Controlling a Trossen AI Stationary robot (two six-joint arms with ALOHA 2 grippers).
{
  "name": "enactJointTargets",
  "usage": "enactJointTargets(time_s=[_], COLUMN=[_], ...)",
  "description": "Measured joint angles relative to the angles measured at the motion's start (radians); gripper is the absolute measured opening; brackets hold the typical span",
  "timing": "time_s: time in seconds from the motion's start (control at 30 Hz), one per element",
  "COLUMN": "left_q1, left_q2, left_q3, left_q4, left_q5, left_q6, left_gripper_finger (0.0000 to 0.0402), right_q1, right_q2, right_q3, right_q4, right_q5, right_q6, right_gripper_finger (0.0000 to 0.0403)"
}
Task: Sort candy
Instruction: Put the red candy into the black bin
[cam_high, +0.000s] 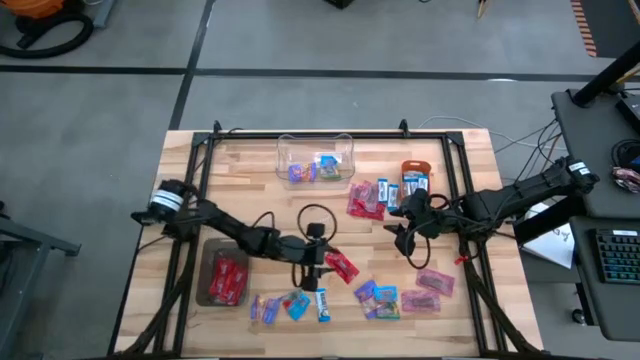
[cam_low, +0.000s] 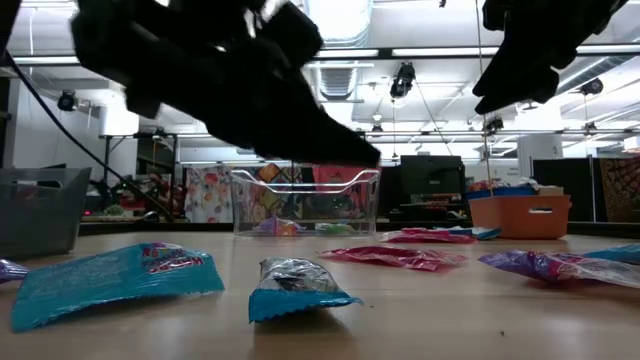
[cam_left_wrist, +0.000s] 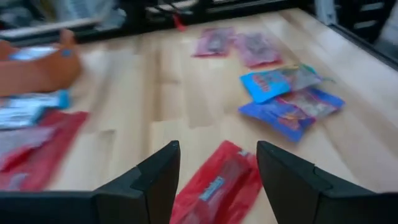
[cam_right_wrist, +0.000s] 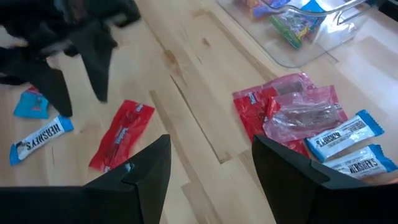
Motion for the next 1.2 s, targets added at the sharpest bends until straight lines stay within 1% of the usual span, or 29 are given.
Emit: enactJointTargets(time_s=[0.07, 0.13, 0.27, 0.5, 0.63, 0.73, 0.83, 0.9, 1.1, 1.13, 1.2], left_q1=[0.022, 0.033, 0.037, 0.043, 0.062, 0.072, 0.073, 0.073, 0.073, 0.074, 0.075], left_q2=[0.04, 0.074, 0.116, 0.143, 0.156, 0.174, 0.186, 0.187, 0.183, 0.181, 0.174], left_q3=[0.021, 0.029, 0.044, 0.045, 0.045, 0.045, 0.046, 0.046, 0.046, 0.046, 0.046], left_q4=[0.002, -0.006, -0.005, -0.012, -0.035, -0.027, -0.022, -0.024, -0.036, -0.038, -0.043], left_q5=[0.058, 0.089, 0.093, 0.097, 0.143, 0.17, 0.17, 0.173, 0.178, 0.178, 0.175], left_q6=[-0.006, 0.001, 0.043, 0.045, 0.04, 0.037, 0.036, 0.035, 0.036, 0.035, 0.019], left_gripper_finger=[0.0196, 0.0196, 0.0196, 0.0196, 0.019, 0.0178, 0.0153, 0.0128, 0.0027, 0.0015, 0.0009], right_q1=[0.0, 0.0, 0.002, 0.002, 0.002, 0.002, 0.002, 0.002, 0.002, 0.002, 0.002], right_q2=[0.0, 0.0, 0.005, 0.01, 0.01, 0.01, 0.01, 0.01, 0.01, 0.01, 0.01], right_q3=[0.0, 0.0, 0.0, -0.001, -0.001, -0.002, -0.003, -0.003, -0.003, -0.003, -0.003], right_q4=[0.003, 0.002, 0.003, 0.002, 0.002, 0.003, 0.003, 0.003, 0.003, 0.003, 0.003], right_q5=[0.0, 0.0, 0.0, 0.0, 0.0, 0.0, 0.0, 0.0, 0.0, 0.0, 0.0], right_q6=[-0.001, 0.0, 0.002, 0.002, 0.002, 0.002, 0.002, 0.002, 0.002, 0.002, 0.002], right_gripper_finger=[0.0215, 0.0215, 0.0215, 0.0215, 0.0215, 0.0215, 0.0215, 0.0215, 0.0215, 0.0215, 0.0215])
